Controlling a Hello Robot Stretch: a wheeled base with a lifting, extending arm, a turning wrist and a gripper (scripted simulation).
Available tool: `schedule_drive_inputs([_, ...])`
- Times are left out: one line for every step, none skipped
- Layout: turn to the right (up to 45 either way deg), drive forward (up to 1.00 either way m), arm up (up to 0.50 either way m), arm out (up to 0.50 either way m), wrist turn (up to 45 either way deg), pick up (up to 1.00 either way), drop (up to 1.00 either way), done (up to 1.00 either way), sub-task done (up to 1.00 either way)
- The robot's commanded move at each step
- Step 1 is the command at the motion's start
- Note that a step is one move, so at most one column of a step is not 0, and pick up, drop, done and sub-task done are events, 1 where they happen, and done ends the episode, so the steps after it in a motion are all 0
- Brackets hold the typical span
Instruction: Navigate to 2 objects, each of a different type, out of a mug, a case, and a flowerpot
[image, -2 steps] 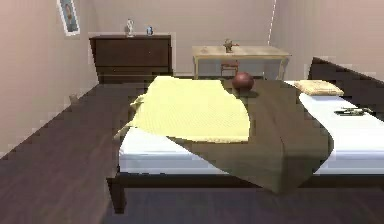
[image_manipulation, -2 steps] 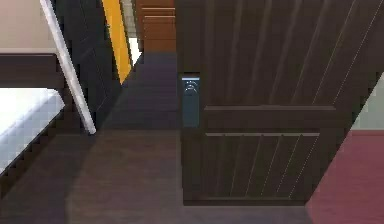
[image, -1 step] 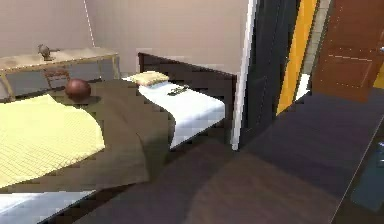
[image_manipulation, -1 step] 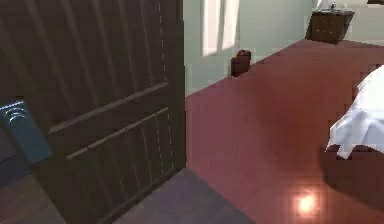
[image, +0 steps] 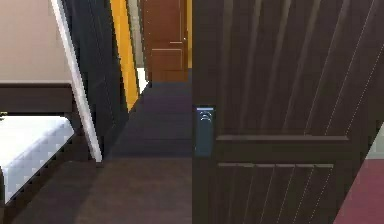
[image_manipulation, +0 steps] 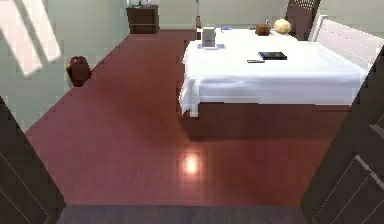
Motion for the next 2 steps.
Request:
schedule_drive_inputs([45.0,0.0,0.0,0.0,0.0,0.0,0.0,0.0,0.0])
schedule_drive_inputs([21.0,0.0,0.0,0.0,0.0,0.0,0.0,0.0,0.0])
